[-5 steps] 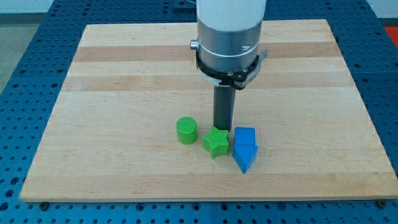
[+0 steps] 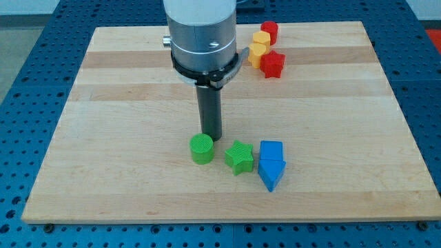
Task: Place the green circle horizontally to the left side of the blue cube
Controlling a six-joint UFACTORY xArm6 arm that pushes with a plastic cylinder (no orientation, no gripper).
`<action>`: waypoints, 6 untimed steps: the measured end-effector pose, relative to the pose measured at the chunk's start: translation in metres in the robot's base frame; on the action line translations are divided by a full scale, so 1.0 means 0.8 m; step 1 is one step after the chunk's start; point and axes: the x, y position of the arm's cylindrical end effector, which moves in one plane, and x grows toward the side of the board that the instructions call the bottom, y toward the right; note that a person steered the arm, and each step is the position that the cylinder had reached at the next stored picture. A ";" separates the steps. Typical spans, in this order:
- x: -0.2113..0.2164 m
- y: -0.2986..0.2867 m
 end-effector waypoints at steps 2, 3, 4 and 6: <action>-0.001 0.000; -0.016 -0.020; -0.013 -0.033; 0.015 -0.015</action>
